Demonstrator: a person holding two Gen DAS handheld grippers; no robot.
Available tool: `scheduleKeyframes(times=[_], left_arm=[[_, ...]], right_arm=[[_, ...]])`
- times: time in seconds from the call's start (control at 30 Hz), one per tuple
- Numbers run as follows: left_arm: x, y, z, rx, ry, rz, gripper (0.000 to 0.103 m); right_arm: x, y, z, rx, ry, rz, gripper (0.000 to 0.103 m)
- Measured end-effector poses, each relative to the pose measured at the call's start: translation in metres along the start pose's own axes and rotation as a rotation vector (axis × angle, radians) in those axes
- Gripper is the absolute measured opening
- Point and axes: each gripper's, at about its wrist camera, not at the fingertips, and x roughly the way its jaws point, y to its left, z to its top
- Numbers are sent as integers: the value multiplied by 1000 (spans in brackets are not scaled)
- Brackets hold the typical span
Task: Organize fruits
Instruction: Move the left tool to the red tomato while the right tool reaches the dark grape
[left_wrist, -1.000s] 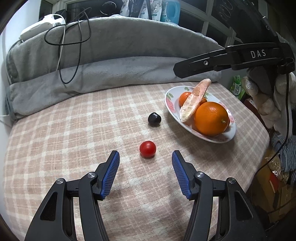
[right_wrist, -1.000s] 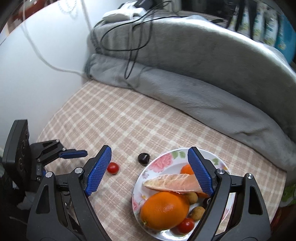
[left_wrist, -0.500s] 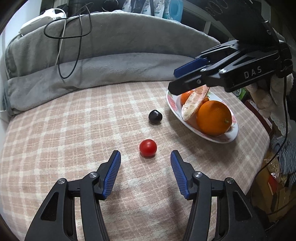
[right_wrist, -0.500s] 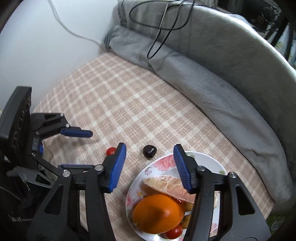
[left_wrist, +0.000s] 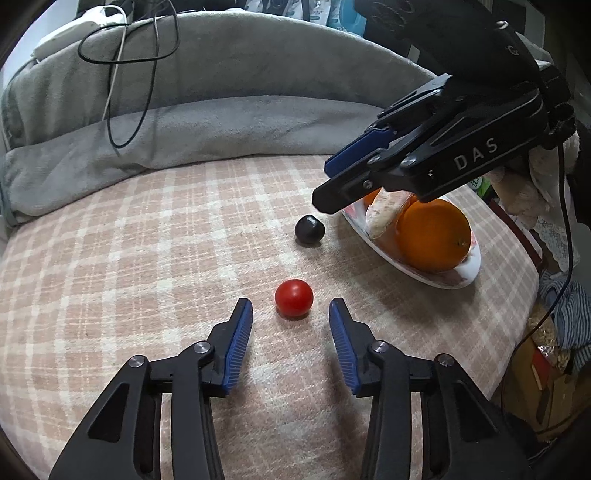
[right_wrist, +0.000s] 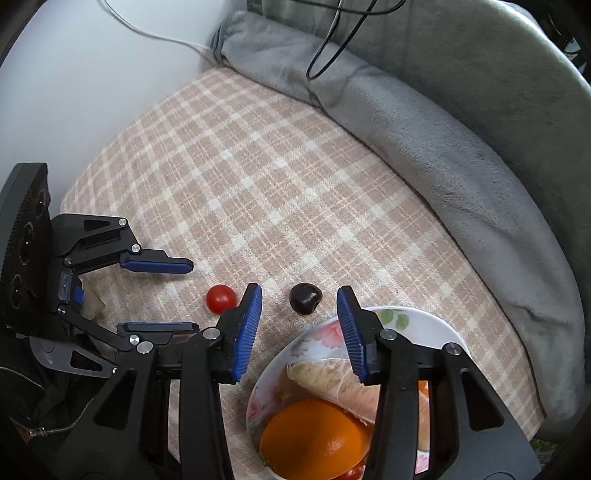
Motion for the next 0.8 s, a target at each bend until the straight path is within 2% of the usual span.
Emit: scheduleKeyframes(times=[0.1, 0.47, 0.8], left_arm=[[2, 0, 0, -2, -1, -8, 42], [14, 4, 2, -19, 8, -29, 40], [26, 3, 3, -13, 23, -37, 40]], right_arm=[[3, 1, 3, -3, 22, 2, 41], [28, 13, 13, -56, 124, 8, 40], [48, 17, 16, -83, 204, -25, 39]])
